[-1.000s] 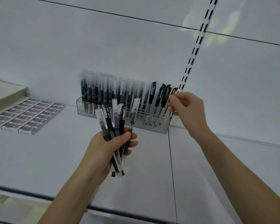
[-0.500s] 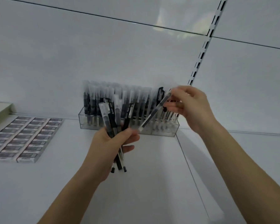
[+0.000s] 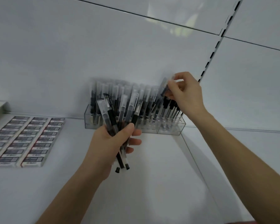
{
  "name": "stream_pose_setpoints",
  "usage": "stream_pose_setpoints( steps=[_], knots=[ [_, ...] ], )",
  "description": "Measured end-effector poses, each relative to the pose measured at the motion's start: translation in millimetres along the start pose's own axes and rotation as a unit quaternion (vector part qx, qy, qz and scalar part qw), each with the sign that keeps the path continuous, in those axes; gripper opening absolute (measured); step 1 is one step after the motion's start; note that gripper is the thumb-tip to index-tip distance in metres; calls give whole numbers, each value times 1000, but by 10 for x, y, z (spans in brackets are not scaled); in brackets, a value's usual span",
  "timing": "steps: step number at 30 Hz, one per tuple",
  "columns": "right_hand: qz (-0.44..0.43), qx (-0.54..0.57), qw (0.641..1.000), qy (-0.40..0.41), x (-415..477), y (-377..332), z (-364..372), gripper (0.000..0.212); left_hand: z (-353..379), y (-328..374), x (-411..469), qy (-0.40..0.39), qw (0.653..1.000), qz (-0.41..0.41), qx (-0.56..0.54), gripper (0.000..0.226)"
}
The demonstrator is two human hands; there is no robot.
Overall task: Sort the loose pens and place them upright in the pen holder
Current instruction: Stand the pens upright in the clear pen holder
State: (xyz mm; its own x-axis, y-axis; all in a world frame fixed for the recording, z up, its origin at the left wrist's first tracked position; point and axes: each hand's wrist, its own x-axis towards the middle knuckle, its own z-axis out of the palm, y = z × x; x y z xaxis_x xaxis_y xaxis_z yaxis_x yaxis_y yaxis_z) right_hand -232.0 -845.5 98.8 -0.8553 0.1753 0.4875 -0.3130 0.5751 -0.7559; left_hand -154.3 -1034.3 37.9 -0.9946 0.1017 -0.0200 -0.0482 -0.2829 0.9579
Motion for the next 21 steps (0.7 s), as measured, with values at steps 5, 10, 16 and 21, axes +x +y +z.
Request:
stream_pose_setpoints(
  steps=[5, 10, 16, 21],
  knots=[
    [-37, -55, 997, -27, 96, -51, 29, 4, -7, -5, 4, 0, 1000, 7, 8, 9],
    [-6, -73, 994, -82, 34, 92, 128, 6, -25, -14, 23, 9, 1000, -2, -10, 10],
    [22, -47, 996, -68, 23, 132, 130, 6, -25, -13, 43, 14, 999, -3, -41, 11],
    [3, -91, 989, -114, 8, 163, 192, 6, -29, 2, 49, 2, 999, 11, -43, 12]
  ],
)
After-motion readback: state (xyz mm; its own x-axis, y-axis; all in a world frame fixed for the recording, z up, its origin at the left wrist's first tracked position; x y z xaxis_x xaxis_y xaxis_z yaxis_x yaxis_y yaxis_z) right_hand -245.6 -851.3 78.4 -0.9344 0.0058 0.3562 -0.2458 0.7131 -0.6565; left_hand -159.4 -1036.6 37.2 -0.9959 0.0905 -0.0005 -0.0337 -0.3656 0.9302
